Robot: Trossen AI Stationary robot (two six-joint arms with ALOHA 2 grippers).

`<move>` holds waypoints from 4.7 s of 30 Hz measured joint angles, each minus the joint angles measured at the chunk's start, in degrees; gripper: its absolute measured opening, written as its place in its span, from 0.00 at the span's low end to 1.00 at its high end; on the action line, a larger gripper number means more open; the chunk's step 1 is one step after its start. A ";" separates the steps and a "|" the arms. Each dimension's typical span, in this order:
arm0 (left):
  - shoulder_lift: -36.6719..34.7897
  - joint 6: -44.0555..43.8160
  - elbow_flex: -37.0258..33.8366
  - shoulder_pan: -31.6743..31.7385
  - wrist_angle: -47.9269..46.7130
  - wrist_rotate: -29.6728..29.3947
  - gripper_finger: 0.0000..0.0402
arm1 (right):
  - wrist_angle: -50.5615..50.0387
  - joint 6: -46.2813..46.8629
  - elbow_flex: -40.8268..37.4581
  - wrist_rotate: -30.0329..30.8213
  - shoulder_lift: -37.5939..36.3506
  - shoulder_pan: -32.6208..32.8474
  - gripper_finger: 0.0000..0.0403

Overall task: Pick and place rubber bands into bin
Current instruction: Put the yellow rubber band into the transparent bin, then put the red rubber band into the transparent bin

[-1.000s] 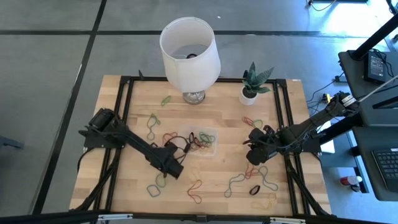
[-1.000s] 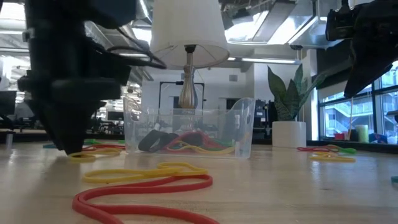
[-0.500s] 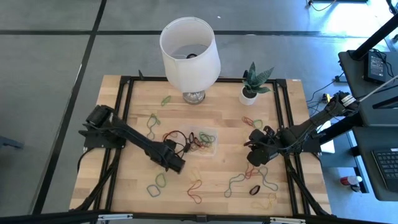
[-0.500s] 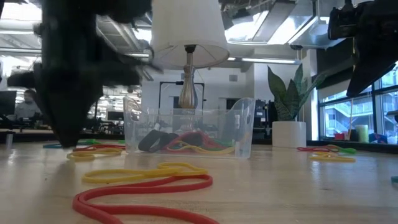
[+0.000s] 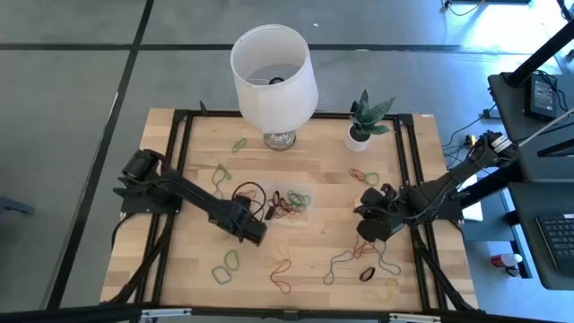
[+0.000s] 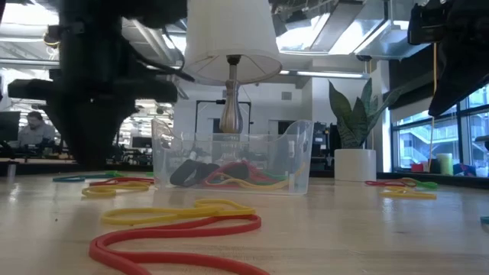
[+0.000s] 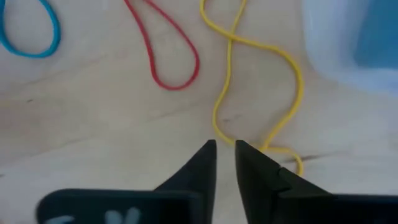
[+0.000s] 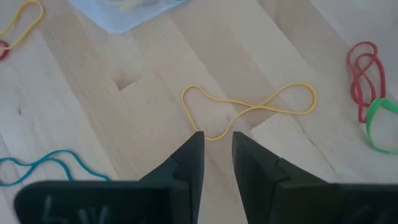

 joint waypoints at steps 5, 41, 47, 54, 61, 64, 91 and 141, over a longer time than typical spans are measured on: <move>1.72 0.63 0.00 1.93 0.02 -1.09 0.24 | 0.36 0.00 0.00 0.13 0.00 0.00 0.21; -10.49 -6.72 -0.04 -2.88 -8.04 -4.58 0.00 | 1.64 -0.16 0.00 0.09 0.02 0.00 0.21; -16.75 -6.17 -0.04 -4.19 -7.53 -13.24 0.00 | 1.45 -0.27 0.00 0.09 0.02 0.00 0.21; -22.10 7.65 -0.02 -4.35 3.19 -22.33 0.00 | 1.45 -0.38 0.00 0.09 0.02 0.00 0.21; -21.29 23.94 0.11 -1.52 17.72 -24.30 0.00 | 1.45 -0.38 0.00 0.11 0.02 -0.04 0.21; -20.97 27.44 0.11 0.35 19.53 -24.20 0.00 | 1.45 -0.40 0.00 0.11 0.02 -0.04 0.21; -15.82 26.80 0.09 5.40 9.20 -11.90 0.00 | 1.58 -0.34 0.00 0.81 0.00 -0.04 0.21; -37.90 73.20 -10.95 28.26 3.03 6.21 0.00 | 14.03 -0.36 0.00 2.96 0.86 -12.33 0.14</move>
